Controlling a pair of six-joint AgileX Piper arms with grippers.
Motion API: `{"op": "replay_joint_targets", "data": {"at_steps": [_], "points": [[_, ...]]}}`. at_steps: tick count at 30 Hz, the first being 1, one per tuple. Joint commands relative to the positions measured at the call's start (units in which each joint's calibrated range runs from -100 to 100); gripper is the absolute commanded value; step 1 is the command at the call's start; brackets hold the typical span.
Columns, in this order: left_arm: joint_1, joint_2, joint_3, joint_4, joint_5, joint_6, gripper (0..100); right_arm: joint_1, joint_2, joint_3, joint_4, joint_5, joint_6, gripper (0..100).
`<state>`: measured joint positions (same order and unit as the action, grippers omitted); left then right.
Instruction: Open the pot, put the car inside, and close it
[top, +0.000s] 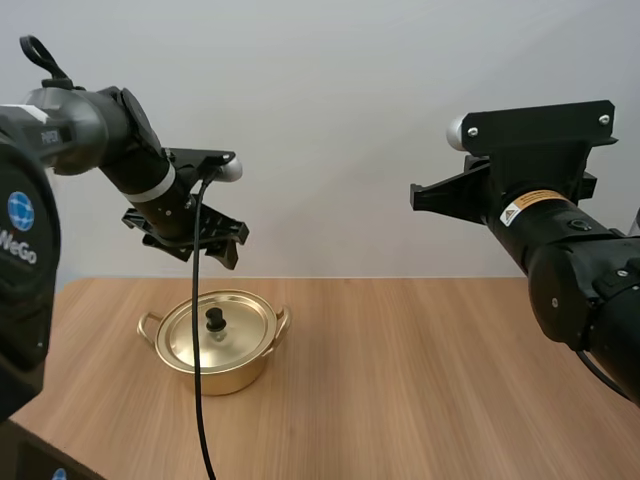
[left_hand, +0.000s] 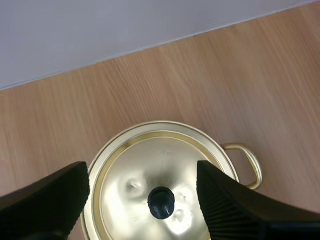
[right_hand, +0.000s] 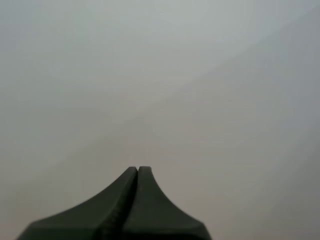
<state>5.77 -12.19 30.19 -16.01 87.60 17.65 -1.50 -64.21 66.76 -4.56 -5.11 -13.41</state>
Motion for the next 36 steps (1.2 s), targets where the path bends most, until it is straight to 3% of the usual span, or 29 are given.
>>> {"op": "replay_joint_targets", "data": {"at_steps": [1,11,15,22,31,36], "points": [[-0.01,-5.09,-4.24,0.05,-2.17,-0.44,100,0.00,0.03,0.08,-0.05,0.01,0.01,0],[-0.01,-26.87,-5.47,0.05,-47.88,-5.04,100,0.00,0.03,0.08,-0.05,0.01,0.01,0],[-0.01,-33.23,-5.47,0.05,-55.85,-7.27,100,0.00,0.03,0.08,-0.05,0.01,0.01,0],[-0.01,-40.60,-3.72,0.05,-57.35,-12.25,100,0.00,0.03,0.08,-0.05,0.01,0.01,0],[-0.28,-52.97,17.83,0.08,-80.34,-13.17,100,0.00,0.03,0.08,-0.05,0.01,0.01,0],[-0.28,-61.26,32.01,0.65,-82.09,-13.07,100,0.00,0.03,0.08,-0.05,0.01,0.01,0]]}}
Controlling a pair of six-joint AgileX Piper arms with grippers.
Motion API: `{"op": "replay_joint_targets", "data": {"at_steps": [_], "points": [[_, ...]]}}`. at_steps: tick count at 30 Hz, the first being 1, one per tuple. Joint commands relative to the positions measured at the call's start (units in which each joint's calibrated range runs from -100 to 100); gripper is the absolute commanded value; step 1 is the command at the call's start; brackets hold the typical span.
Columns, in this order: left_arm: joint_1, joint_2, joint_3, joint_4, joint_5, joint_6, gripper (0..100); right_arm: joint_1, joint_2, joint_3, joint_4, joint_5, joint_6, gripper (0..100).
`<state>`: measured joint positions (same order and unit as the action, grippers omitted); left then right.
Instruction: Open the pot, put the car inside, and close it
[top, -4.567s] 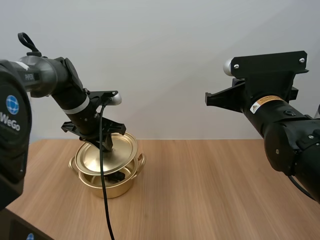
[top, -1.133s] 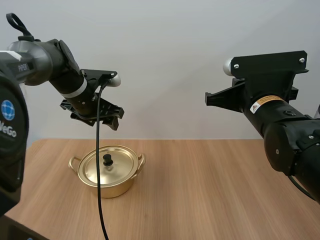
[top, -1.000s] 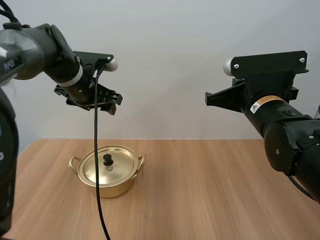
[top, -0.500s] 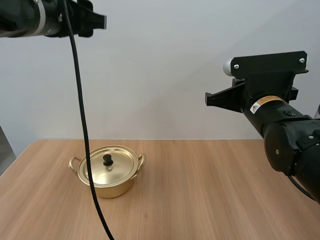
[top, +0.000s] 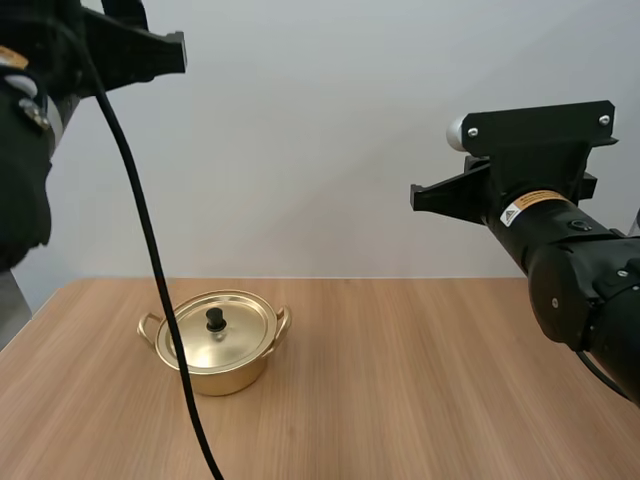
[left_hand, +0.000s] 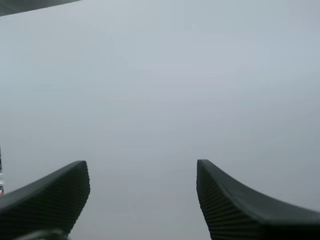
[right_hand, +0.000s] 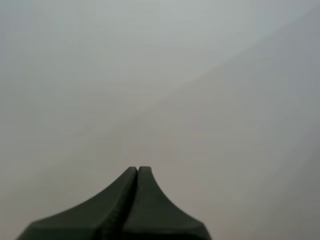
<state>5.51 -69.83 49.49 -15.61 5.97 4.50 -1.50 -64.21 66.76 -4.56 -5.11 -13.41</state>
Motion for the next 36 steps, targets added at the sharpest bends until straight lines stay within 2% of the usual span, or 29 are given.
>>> {"op": "replay_joint_targets", "data": {"at_steps": [1,9,13,14,16,18,20,24,28,31,36], "points": [[-0.01,-5.02,14.90,0.55,-0.46,0.08,100,0.00,0.03,0.08,-0.05,0.01,0.01,0],[-0.20,-18.99,29.62,1.33,1.25,0.81,100,0.00,0.03,0.08,-0.05,0.01,0.01,0],[-0.38,-25.52,33.18,-0.37,10.91,0.81,100,0.00,0.03,0.08,-0.05,0.01,0.01,0],[-0.56,-27.36,33.98,-0.80,13.37,0.60,94,0.00,0.03,0.08,-0.05,0.01,0.01,0],[-1.06,-30.17,35.81,-2.56,14.75,0.23,74,0.00,0.03,0.08,-0.05,0.01,0.01,0],[-1.59,-30.17,37.71,-3.60,11.80,-0.42,58,0.00,0.03,0.08,-0.05,0.01,0.01,0],[-2.25,-30.17,39.22,-3.43,5.51,-0.42,51,0.00,0.11,0.08,-0.05,-0.15,0.01,0],[-4.18,-30.17,43.09,-3.43,-6.87,-0.42,51,0.00,0.11,0.08,-0.05,0.01,0.01,0],[-6.28,-30.17,46.75,-3.43,-8.76,-0.42,51,0.00,0.11,0.08,-0.05,0.01,0.01,0],[-7.09,-30.17,49.35,-3.43,-8.76,-0.32,51,0.00,0.11,0.08,-0.05,0.01,0.01,0],[-7.23,-30.17,50.51,-3.43,-8.25,-0.32,51,0.00,0.11,0.08,-0.05,0.01,0.01,0]]}}
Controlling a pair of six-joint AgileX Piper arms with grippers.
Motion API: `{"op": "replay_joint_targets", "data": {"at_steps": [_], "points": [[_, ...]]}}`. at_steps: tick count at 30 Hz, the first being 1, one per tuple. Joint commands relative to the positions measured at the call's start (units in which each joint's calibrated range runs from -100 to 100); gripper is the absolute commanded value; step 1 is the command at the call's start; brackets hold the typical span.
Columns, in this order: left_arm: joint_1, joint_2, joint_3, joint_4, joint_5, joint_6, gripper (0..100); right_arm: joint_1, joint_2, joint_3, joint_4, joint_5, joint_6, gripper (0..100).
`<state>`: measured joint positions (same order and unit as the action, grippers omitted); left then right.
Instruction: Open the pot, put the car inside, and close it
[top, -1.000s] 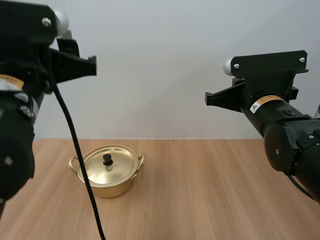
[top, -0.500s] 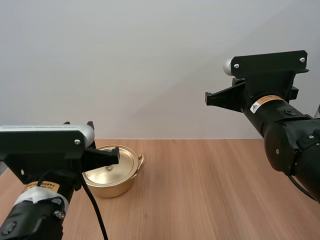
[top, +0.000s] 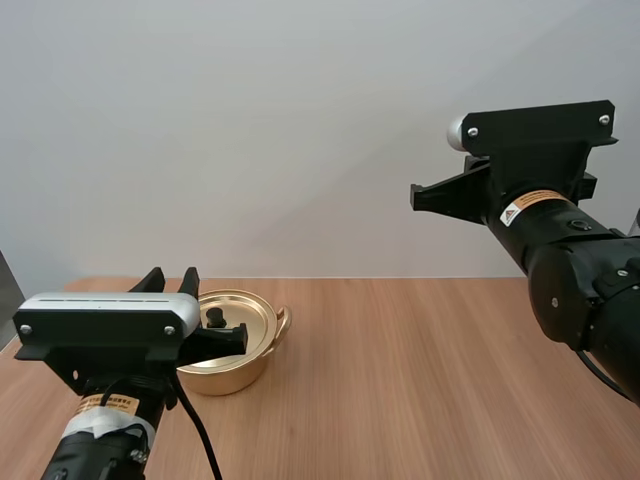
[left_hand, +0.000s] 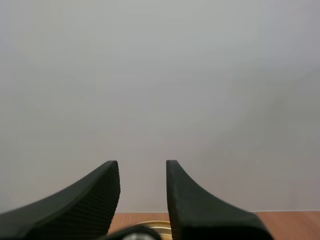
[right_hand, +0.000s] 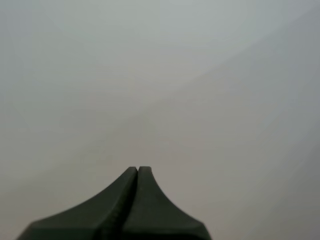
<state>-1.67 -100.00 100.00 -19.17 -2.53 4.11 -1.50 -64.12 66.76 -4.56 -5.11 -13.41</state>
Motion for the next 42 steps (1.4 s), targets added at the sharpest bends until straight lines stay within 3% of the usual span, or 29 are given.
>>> {"op": "replay_joint_targets", "data": {"at_steps": [1,14,17,22,25,30,37,42], "points": [[-0.06,0.00,0.00,0.13,0.25,0.08,51,0.00,0.02,0.08,-0.05,0.01,0.01,0],[-1.29,0.00,0.00,0.13,1.66,0.08,51,0.00,0.02,0.08,-0.05,0.01,0.01,0],[-1.29,0.00,0.00,0.88,13.24,0.08,51,0.00,0.02,0.08,-0.05,0.01,0.01,0],[-0.77,0.00,0.00,16.42,38.02,0.08,51,0.00,0.02,0.08,-0.05,0.01,0.01,0],[-0.77,0.00,0.00,22.30,38.24,-0.02,51,0.00,0.02,0.08,-0.05,0.01,0.01,0],[-0.77,0.00,0.00,22.71,37.37,-8.44,51,0.00,0.02,0.08,-0.05,0.01,0.01,0],[-0.77,0.00,0.00,22.81,36.43,-10.24,52,0.00,0.02,0.08,-0.05,0.01,0.01,0],[-0.77,0.00,0.00,22.81,22.62,-20.70,61,0.00,0.02,0.08,-0.05,0.01,0.01,0]]}}
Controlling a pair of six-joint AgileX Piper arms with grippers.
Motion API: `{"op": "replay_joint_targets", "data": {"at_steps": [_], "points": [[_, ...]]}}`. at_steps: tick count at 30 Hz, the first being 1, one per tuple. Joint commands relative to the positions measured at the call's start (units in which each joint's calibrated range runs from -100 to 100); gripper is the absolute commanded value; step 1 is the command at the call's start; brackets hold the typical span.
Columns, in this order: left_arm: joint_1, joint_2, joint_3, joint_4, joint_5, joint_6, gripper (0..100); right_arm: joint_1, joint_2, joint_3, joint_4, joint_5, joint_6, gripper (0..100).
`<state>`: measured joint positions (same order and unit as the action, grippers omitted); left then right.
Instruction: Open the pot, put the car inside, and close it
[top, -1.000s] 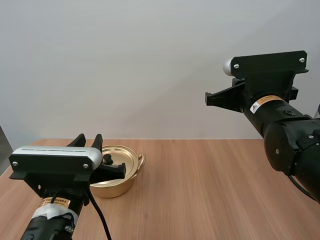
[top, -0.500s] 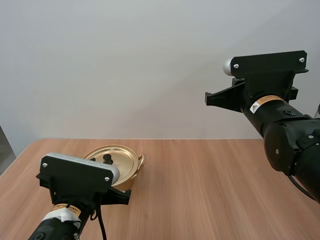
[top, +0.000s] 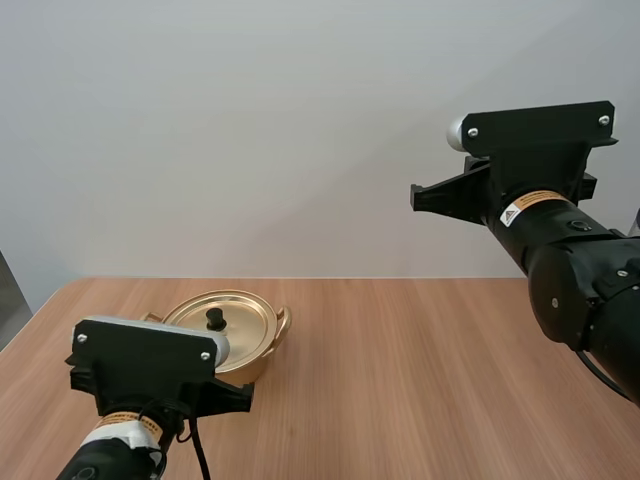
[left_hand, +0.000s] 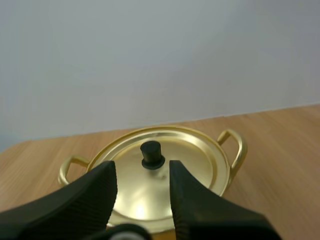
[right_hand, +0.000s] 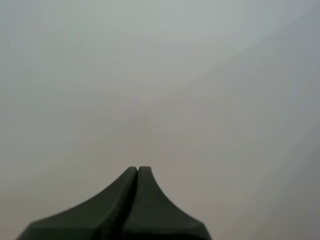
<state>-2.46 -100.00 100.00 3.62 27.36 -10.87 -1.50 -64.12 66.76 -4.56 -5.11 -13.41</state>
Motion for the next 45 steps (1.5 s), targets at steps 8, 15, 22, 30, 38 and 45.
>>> {"op": "replay_joint_targets", "data": {"at_steps": [8,15,22,30,38,45], "points": [[0.02,0.00,0.00,-0.27,3.32,-8.42,61,0.00,0.15,0.08,-0.05,0.01,0.01,0],[0.02,0.00,0.00,-0.27,3.32,-8.42,61,0.00,0.15,0.08,-0.05,0.01,0.01,0],[0.02,0.00,0.00,-0.27,2.09,-8.42,61,0.00,0.15,0.08,-0.05,0.01,0.01,0],[0.02,0.00,0.00,-0.27,2.09,-8.42,61,0.00,0.15,0.08,-0.05,0.01,0.01,0],[0.02,0.00,0.00,-0.27,2.09,-8.42,61,0.00,-0.70,0.17,0.06,4.40,0.01,0],[0.02,0.00,0.00,-0.27,2.09,-8.42,61,0.00,-10.91,6.86,0.06,22.12,0.01,0]]}}
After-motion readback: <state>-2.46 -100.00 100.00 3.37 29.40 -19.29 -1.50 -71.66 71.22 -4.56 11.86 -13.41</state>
